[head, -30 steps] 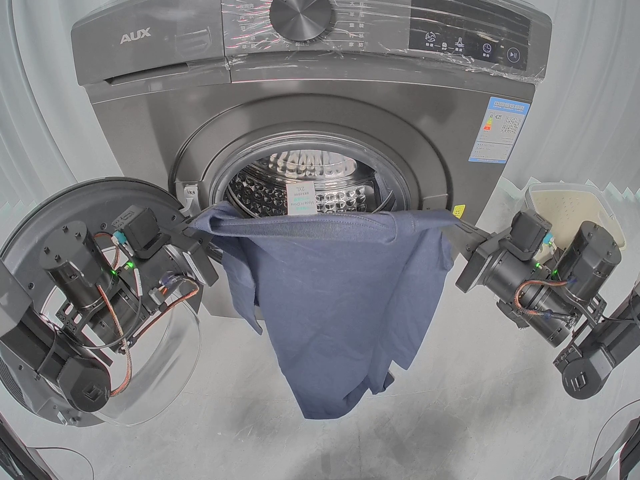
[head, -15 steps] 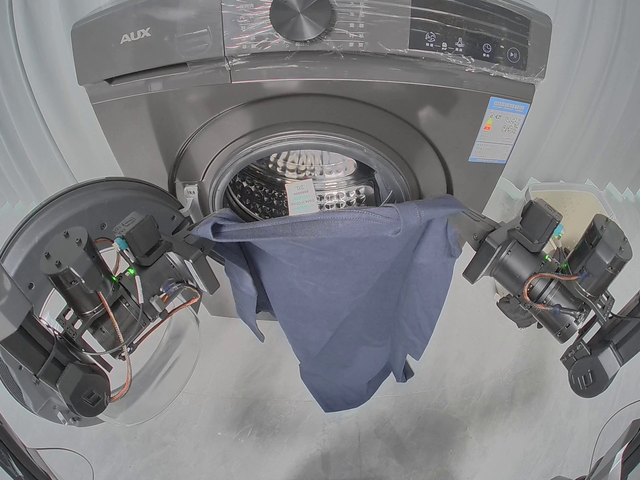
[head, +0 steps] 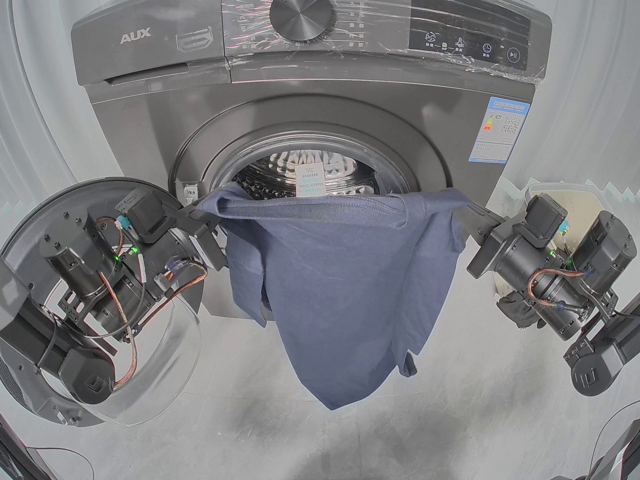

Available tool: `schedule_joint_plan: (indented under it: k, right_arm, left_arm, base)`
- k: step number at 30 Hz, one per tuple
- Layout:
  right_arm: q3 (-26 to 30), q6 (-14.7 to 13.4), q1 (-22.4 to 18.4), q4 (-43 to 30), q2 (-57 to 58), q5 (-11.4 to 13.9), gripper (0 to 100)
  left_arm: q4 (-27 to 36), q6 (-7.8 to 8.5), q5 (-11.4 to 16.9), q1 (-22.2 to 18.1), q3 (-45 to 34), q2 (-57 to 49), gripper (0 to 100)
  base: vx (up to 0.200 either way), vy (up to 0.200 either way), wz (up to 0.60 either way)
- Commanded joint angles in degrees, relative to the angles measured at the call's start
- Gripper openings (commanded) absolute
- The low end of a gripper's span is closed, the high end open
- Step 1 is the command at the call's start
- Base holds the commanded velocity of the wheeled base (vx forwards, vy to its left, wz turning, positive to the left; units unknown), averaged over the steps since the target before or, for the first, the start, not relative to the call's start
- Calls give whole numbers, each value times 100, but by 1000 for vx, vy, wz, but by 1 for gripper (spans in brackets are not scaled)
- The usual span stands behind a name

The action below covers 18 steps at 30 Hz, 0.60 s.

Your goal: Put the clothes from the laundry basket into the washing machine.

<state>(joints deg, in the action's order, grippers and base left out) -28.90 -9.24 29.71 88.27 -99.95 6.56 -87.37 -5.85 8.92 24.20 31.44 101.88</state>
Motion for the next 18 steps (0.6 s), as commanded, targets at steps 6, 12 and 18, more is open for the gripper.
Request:
schedule_joint_plan:
  k: [6, 12, 18]
  right_arm:
    - [78, -8, 53, -3, -77, 3, 0]
    - [878, -60, 431, 6, -517, 21, 0]
    - [922, -236, 1353, 15, -991, -216, 0]
  left_arm:
    - [1, -4, 4, 41, -33, -10, 0]
    - [-52, -30, 13, 533, -147, 166, 0]
    - [-114, -56, -40, 885, -77, 271, 0]
  base:
    - [0, 0, 0]
    - [0, 0, 0]
    - [0, 0, 0]
